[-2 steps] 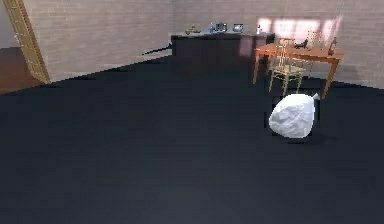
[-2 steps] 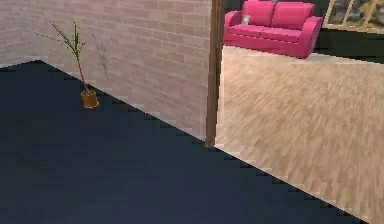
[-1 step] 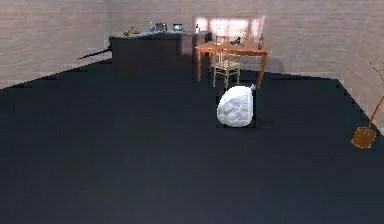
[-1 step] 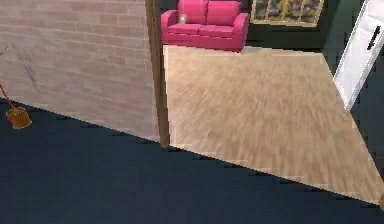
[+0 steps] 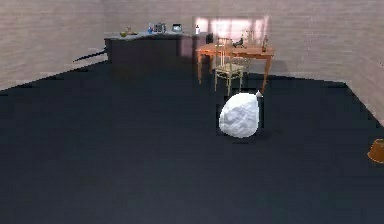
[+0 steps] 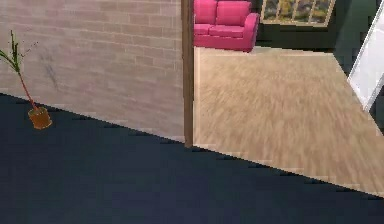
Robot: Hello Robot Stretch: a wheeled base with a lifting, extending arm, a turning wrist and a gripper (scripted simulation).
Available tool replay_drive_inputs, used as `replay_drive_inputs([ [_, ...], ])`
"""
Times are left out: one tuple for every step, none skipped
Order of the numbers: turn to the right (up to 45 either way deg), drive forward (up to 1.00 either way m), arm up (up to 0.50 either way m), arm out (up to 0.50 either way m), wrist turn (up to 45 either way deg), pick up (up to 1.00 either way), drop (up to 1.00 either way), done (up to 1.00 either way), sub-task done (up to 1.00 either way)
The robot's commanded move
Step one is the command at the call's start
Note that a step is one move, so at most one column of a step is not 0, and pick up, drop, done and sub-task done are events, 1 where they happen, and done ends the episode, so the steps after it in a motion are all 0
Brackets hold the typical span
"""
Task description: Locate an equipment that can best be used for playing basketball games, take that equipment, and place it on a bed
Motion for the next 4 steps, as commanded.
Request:
replay_drive_inputs([
  [-45.0, 0.0, 0.0, 0.0, 0.0, 0.0, 0.0, 0.0, 0.0],
  [0.0, 0.55, 0.0, 0.0, 0.0, 0.0, 0.0, 0.0, 0.0],
  [-21.0, 0.0, 0.0, 0.0, 0.0, 0.0, 0.0, 0.0, 0.0],
  [0.0, 1.0, 0.0, 0.0, 0.0, 0.0, 0.0, 0.0, 0.0],
])
